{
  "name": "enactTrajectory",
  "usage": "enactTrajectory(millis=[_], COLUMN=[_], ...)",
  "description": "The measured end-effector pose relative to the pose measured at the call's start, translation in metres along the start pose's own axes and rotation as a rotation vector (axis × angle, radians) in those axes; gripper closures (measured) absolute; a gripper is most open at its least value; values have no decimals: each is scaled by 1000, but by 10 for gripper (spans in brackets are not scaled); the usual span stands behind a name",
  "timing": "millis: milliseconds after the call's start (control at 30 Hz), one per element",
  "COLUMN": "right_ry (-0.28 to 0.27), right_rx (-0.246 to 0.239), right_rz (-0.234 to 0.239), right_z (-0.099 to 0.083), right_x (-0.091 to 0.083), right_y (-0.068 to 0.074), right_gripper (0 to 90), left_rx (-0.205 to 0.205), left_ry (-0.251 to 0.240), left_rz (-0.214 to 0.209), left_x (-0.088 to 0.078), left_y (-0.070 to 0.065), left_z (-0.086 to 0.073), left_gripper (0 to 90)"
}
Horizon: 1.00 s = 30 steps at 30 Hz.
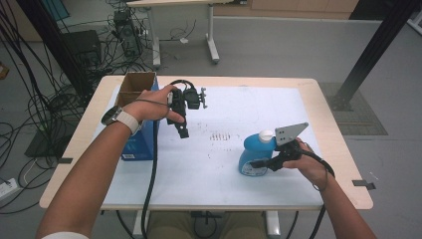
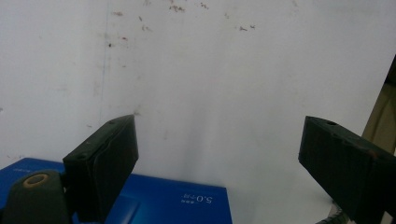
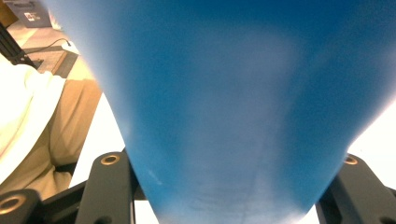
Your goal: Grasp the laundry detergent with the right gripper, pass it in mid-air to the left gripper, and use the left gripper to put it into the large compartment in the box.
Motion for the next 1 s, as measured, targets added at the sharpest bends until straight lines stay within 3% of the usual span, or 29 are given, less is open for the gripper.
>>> enactTrajectory(millis=[1000], right_ry=[-4], right_rx=[6], right_rz=[0], right_z=[0], right_x=[0], right_y=[-1], right_gripper=[440], left_rx=[3], left_ry=[4], left_rz=[2], left_x=[-1], left_y=[-1], left_z=[0], left_gripper=[123])
Point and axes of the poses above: each handheld gripper's, and its own axes: x roughly forward along the jaws, z roughly out of its top, y roughly to its left, the point moved 6 cm from there along x, roughly forward along the jaws, and after that the axes turned 6 degrees about -y, right-handed, at the moved point
